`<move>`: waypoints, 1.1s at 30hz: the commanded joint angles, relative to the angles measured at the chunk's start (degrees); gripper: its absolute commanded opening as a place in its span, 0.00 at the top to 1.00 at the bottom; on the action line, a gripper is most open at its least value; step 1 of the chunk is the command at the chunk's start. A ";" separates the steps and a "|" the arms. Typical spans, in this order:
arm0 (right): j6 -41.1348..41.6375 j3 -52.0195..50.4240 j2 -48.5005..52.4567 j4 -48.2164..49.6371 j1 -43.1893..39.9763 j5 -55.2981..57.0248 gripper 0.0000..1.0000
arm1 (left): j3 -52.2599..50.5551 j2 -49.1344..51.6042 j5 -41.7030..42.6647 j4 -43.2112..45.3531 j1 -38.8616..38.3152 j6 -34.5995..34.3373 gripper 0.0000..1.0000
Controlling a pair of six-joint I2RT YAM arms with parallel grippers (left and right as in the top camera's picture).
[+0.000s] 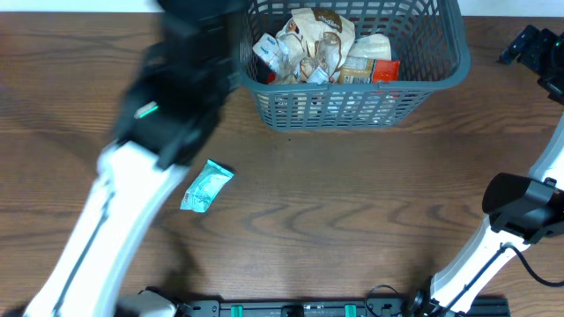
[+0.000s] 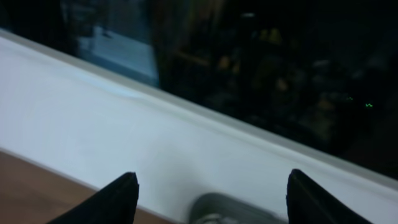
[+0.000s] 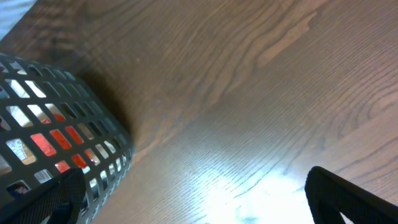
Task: Pack container
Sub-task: 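Move the left gripper down over the mint-green wrapper packet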
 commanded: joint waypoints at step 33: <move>-0.04 -0.26 -0.57 -0.20 0.28 -0.42 0.01 | -25.07 1.79 40.15 -46.73 19.15 -94.86 0.06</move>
